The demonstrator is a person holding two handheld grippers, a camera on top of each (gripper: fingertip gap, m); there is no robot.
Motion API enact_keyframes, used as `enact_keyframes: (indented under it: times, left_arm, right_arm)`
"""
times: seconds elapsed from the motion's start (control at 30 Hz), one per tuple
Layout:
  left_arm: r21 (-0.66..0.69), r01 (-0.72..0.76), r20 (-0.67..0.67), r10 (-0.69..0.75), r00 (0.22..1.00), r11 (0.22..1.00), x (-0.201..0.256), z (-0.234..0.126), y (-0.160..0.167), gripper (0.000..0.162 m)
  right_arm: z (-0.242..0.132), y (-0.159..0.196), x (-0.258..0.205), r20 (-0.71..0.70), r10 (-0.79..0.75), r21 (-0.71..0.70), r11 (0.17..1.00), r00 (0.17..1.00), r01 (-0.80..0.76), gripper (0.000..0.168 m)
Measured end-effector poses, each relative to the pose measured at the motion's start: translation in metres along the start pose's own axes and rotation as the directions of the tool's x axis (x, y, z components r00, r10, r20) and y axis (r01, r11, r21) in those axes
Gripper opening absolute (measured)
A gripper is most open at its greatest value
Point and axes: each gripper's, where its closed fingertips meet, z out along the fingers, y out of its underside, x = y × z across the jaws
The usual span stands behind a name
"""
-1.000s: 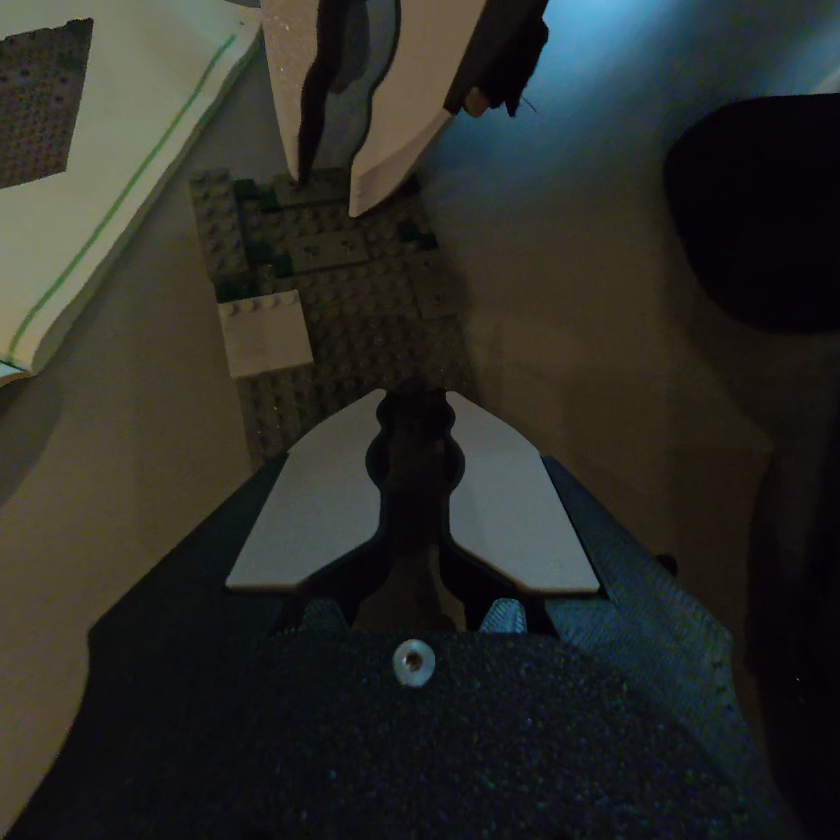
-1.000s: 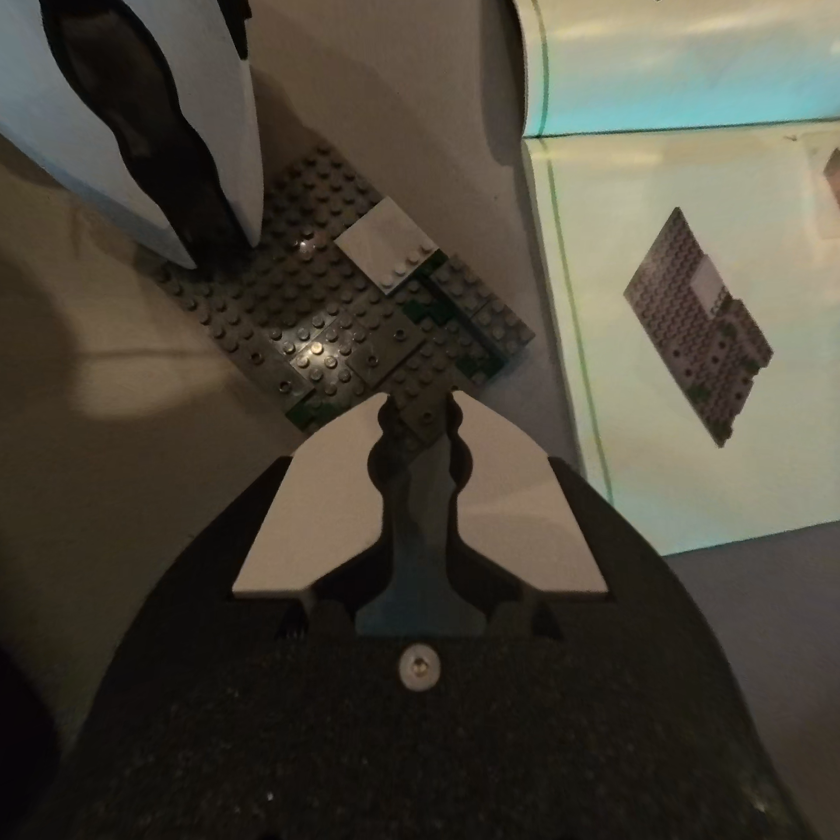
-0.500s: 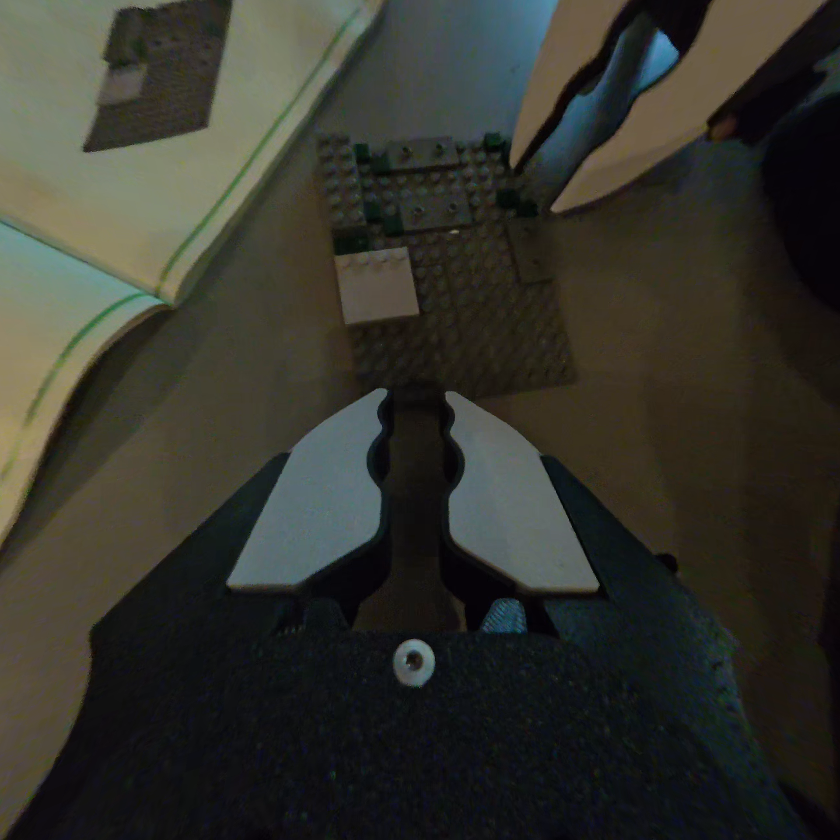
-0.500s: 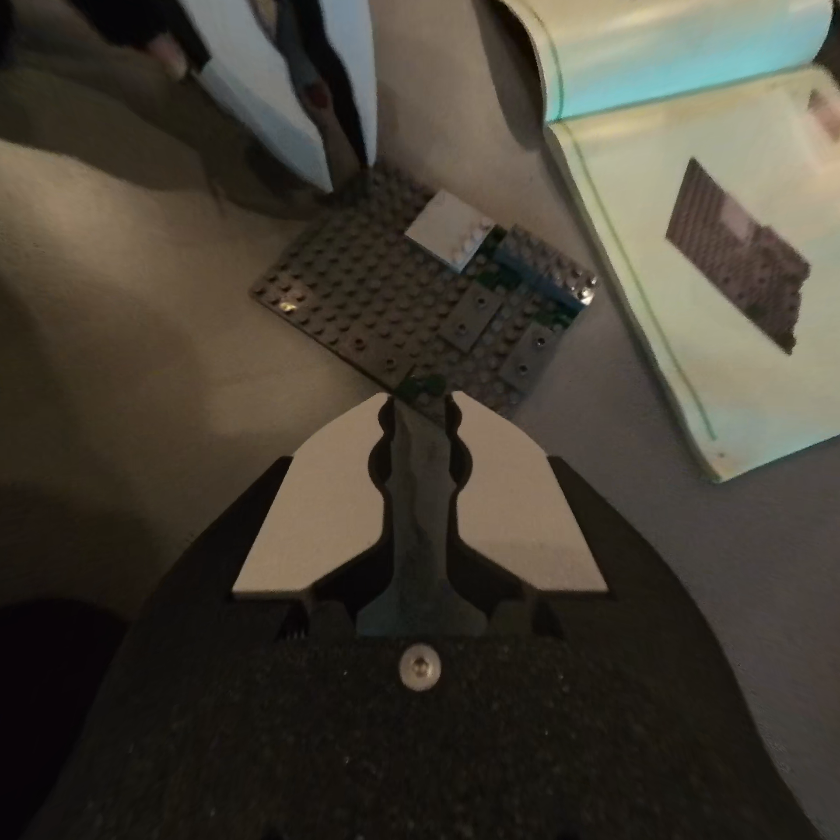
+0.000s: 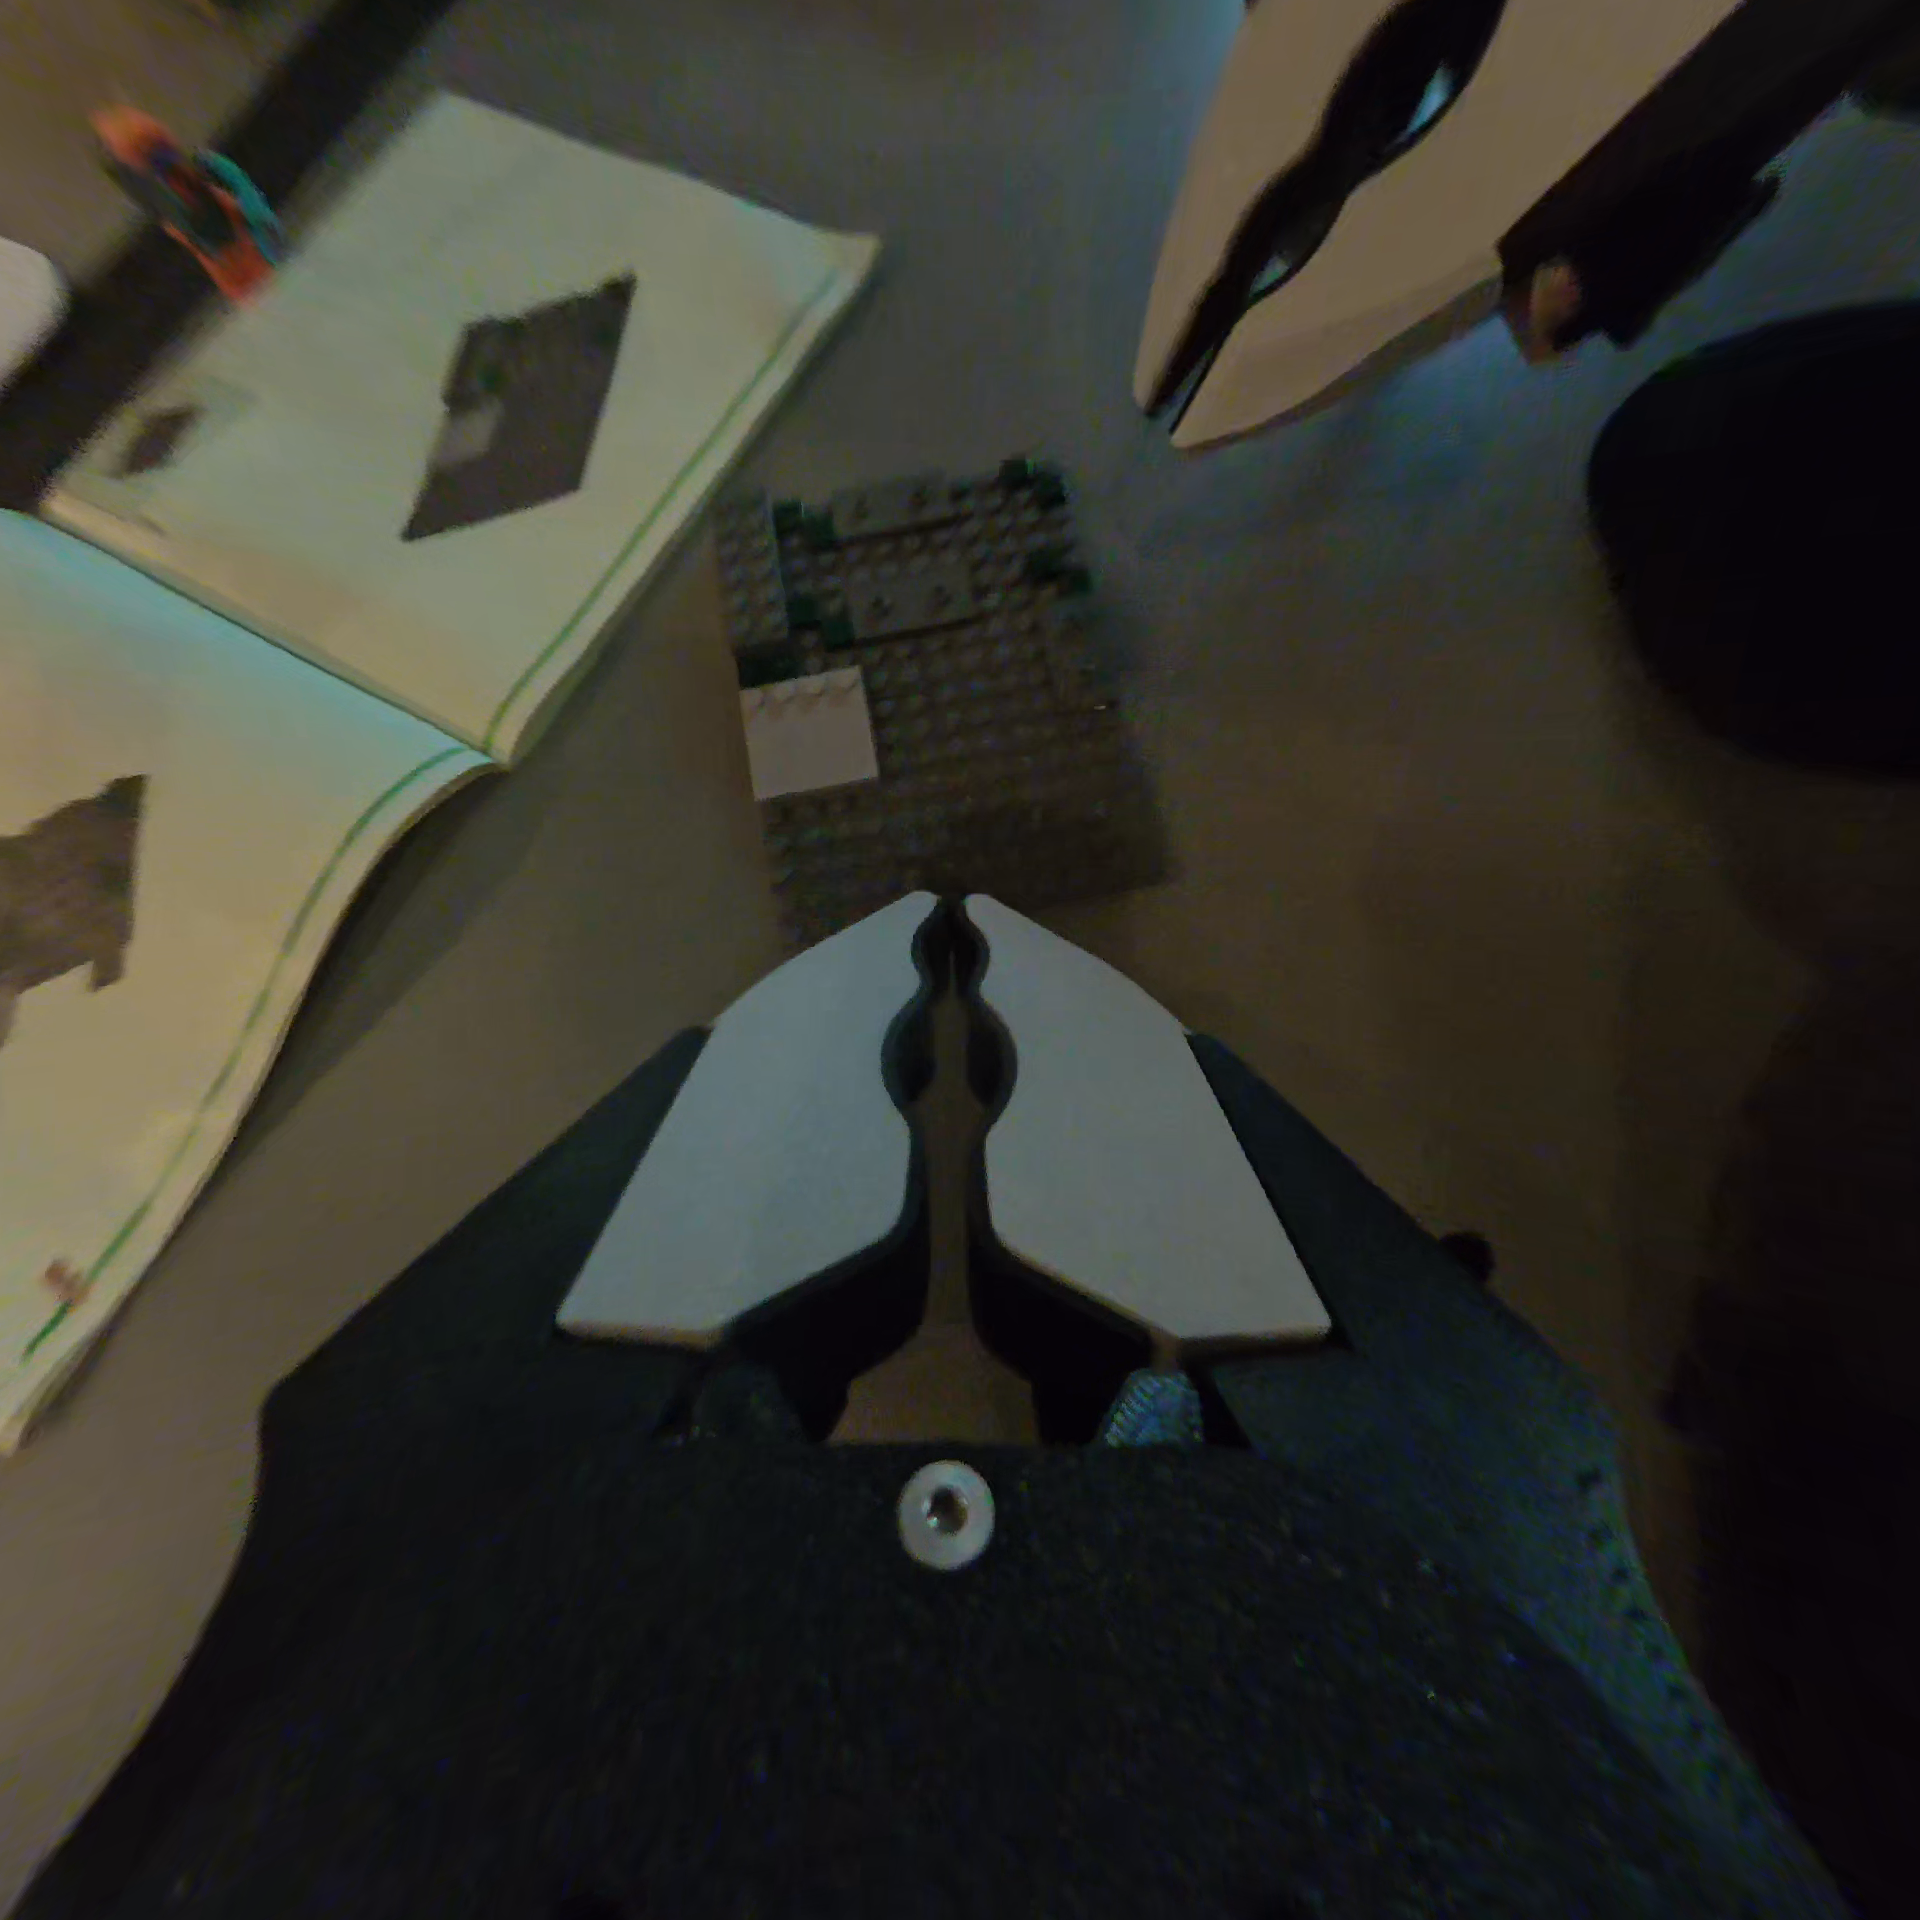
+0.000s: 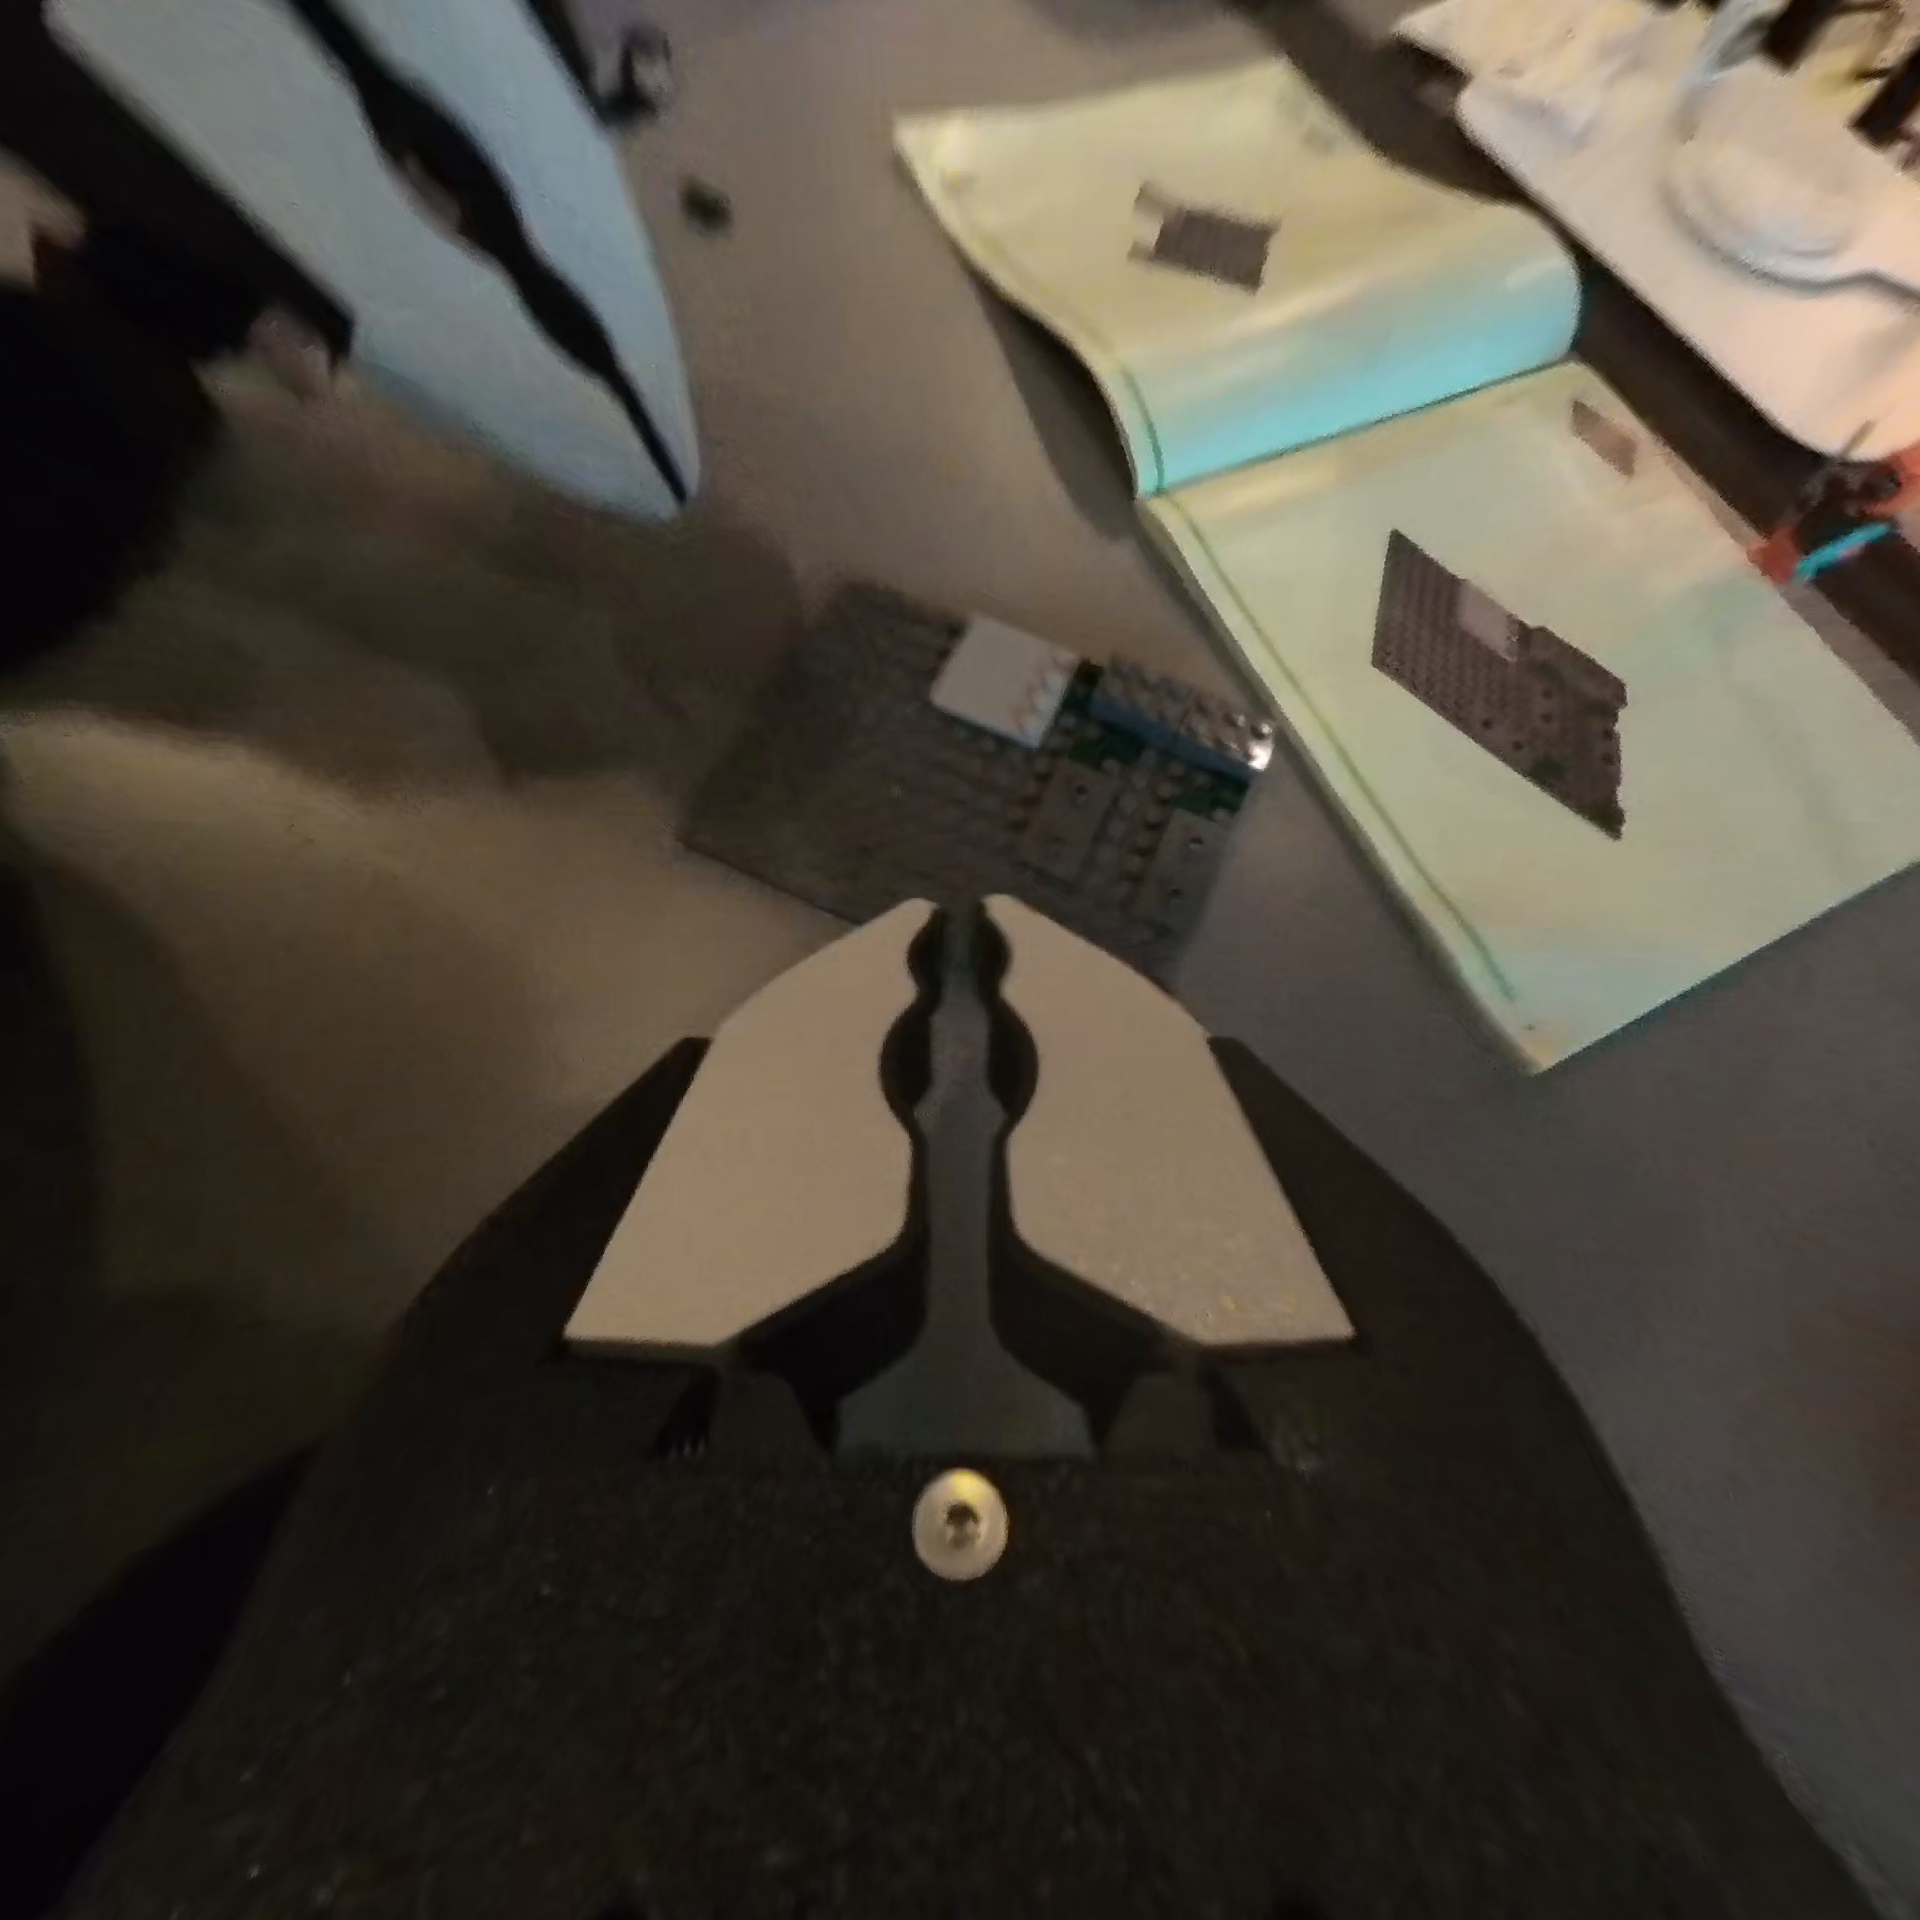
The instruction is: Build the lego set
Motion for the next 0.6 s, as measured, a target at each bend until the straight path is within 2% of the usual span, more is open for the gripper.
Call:
enact_keyframes:
  times: [0.03, 0.1, 0.3, 0.4, 0.6]
  left_arm:
    - [0.004, 0.004, 0.034, -0.004, 0.999, 1.0, 0.003, -0.004, -0.001, 0.0]
    - [-0.003, 0.023, 0.112, -0.022, 0.993, 1.0, 0.007, -0.01, 0.001, 0.0]
    - [0.049, 0.148, 0.219, -0.155, 0.963, 0.988, 0.025, -0.014, 0.014, 0.0]
    - [0.073, 0.189, 0.223, -0.201, 0.954, 0.979, 0.029, -0.013, 0.02, 0.0]
    - [0.079, 0.188, 0.26, -0.202, 0.944, 0.979, 0.024, -0.014, 0.02, 0.0]
  right_arm:
    - [-0.002, -0.002, -0.007, -0.008, 0.042, 0.015, 0.999, 0.999, -0.041, 0.0]
    - [-0.002, -0.003, -0.021, -0.044, 0.119, 0.031, 0.993, 0.992, -0.118, 0.0]
    - [0.004, 0.006, -0.046, -0.208, 0.3, 0.074, 0.954, 0.931, -0.291, 0.0]
    - [0.008, 0.008, -0.051, -0.261, 0.324, 0.063, 0.946, 0.909, -0.319, 0.0]
    - [0.02, -0.004, -0.054, -0.326, 0.298, 0.036, 0.952, 0.897, -0.304, 0.0]
